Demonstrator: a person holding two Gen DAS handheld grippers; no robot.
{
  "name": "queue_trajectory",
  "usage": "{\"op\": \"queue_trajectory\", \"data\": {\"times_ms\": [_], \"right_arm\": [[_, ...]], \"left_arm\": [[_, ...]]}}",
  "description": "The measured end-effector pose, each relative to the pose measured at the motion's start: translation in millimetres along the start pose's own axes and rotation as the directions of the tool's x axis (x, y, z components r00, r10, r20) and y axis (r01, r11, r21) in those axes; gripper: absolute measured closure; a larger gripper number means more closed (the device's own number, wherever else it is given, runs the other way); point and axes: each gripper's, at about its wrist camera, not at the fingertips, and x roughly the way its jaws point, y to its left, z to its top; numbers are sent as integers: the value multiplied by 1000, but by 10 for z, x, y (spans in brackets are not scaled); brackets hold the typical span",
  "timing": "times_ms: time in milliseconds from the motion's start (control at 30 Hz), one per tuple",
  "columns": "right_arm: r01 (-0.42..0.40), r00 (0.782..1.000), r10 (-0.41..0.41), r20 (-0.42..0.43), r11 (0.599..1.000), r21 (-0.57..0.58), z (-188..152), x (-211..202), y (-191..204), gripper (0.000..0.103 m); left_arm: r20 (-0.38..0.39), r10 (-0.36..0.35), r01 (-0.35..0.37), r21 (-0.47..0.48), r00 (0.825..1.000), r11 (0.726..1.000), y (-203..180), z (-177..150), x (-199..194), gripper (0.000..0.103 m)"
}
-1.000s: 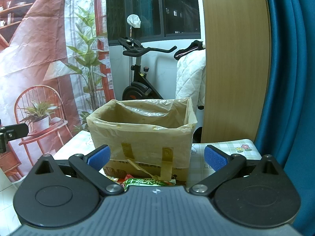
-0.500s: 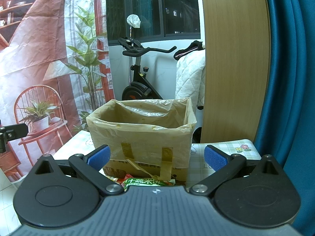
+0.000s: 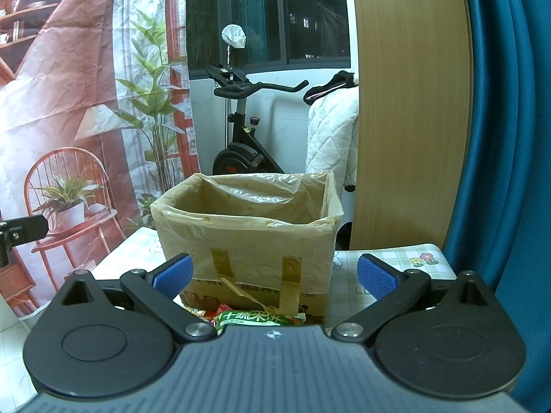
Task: Organize snacks
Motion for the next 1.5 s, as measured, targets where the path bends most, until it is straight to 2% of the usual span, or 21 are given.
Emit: {"op": "queue_trajectory", "data": {"times_ms": [133, 333, 500, 600, 800, 1067, 1200, 1333, 1433, 1500], "right_arm": [[2, 1000, -2, -1, 1000, 3, 0, -1, -21, 0], [-28, 999, 28, 18, 1000, 12, -32, -3, -65, 0], [-19, 1000, 20, 23, 1000, -14, -110, 61, -36, 0], [-31, 999, 31, 29, 999, -17, -177, 120, -31, 0], [-91, 996, 91, -9, 995, 29, -355, 324, -20, 0], [-93, 993, 92, -72, 995, -22, -588, 909, 99, 0], [-88, 985, 81, -154, 995, -38, -740, 1329, 165, 0], [-63, 964, 47, -263, 997, -52, -909, 1698, 186, 0], [-62, 954, 47, -297, 997, -40, -994, 1801, 166, 0], [-49, 949, 27, -315, 997, -62, -1058, 1864, 173, 0]], "left_arm": [[1, -10, 10, -15, 1000, 1000, 24, -4, 9, 0], [-16, -104, 101, -147, 994, 984, 187, -68, 98, 0], [68, -135, 148, -259, 989, 954, 429, -262, 163, 0], [76, -144, 159, -270, 987, 950, 507, -320, 247, 0], [14, -45, 47, -210, 999, 977, 582, -431, 459, 0], [-91, -83, 64, -196, 992, 979, 691, -645, 918, 0], [-161, -116, 78, -221, 980, 972, 696, -821, 1189, 0], [-221, -159, 97, -266, 962, 959, 714, -1031, 1363, 0], [-263, -170, 94, -277, 950, 956, 696, -1140, 1484, 0], [-294, -200, 111, -294, 935, 949, 669, -1187, 1587, 0]]}}
